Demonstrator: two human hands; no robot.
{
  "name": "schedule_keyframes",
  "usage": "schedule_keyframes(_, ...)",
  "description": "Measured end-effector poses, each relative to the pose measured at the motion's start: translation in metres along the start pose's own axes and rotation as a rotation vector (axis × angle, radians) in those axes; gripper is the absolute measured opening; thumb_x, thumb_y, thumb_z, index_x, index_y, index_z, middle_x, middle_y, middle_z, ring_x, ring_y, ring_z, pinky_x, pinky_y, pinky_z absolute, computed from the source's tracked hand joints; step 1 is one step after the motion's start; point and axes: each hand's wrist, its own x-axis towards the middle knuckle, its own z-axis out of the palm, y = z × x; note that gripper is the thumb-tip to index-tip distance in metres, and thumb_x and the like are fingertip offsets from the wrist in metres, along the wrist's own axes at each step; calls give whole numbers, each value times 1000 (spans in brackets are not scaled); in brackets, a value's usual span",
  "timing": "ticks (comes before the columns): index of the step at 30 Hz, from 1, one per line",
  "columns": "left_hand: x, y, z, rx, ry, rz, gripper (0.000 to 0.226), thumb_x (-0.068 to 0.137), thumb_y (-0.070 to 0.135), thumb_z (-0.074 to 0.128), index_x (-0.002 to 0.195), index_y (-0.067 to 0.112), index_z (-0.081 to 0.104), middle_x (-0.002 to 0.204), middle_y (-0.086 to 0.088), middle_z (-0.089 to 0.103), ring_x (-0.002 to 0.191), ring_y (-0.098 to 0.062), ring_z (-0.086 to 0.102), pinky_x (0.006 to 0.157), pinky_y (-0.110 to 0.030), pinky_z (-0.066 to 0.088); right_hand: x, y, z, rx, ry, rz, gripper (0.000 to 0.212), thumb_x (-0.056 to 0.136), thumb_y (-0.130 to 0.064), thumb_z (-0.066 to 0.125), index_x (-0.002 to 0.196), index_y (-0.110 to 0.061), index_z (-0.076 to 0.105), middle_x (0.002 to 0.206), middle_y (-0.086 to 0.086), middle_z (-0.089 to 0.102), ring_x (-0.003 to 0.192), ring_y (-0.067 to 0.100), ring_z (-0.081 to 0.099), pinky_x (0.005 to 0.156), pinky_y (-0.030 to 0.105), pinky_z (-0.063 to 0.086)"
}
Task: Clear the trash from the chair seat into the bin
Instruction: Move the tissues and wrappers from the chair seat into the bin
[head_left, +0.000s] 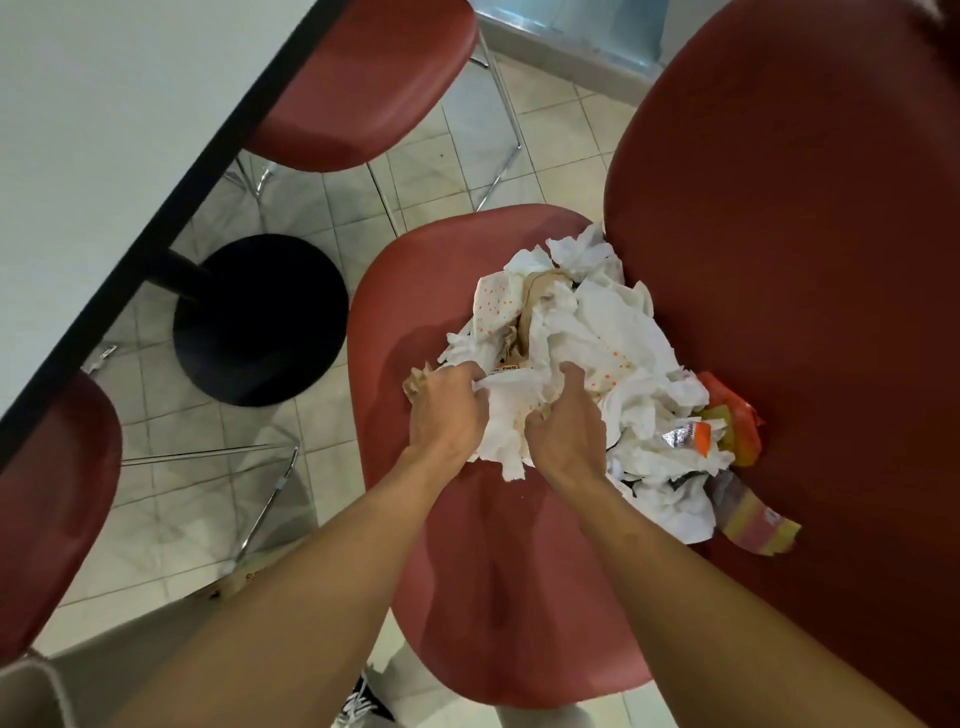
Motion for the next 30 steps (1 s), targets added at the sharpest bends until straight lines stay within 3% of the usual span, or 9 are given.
schedule_keyframes(4,-22,-2,-15,-84,35,0,22,87,15,59,107,15,68,96,-10,65,98,-28,59,80,-35,51,-22,-5,-11,66,24,36,59,85,-10,51,139,-23,29,110,8,60,94,23,59,70,30,41)
schedule_keyframes(9,-58,-7,-51,-155,85,0,20,84,14,61,102,17,70,113,-6,66,91,-25,64,75,-28,49,-62,-21,-20,25,91,-20,43,84,-12,52,126,-16,45,106,10,61,94,24,59,75,31,45)
schedule_keyframes(14,-111,-32,-90,-250,100,-61,20,85,14,58,99,22,71,89,-2,69,81,-23,64,66,-27,47,-116,-43,-16,-5,124,-76,34,83,-13,54,117,-15,52,102,8,61,93,25,59,79,36,49)
schedule_keyframes(19,-170,-82,-123,-277,151,-136,16,86,15,59,97,20,70,91,3,68,75,-15,58,65,-24,43,-178,-69,6,-17,108,-114,33,84,-13,56,116,-16,54,105,8,62,97,26,59,84,38,49)
schedule_keyframes(24,-222,-148,-153,-255,186,-234,13,87,19,60,95,23,69,91,0,70,79,-22,63,67,-31,52,-238,-100,48,-37,55,-207,27,82,-13,56,109,-15,56,105,7,62,97,26,59,83,37,47)
schedule_keyframes(30,-272,-232,-187,-288,250,-303,14,88,19,58,99,20,67,93,-1,68,77,-19,58,63,-28,45,-300,-140,106,-79,-12,-324,28,82,-14,56,111,-17,58,109,4,61,95,20,56,81,30,43)
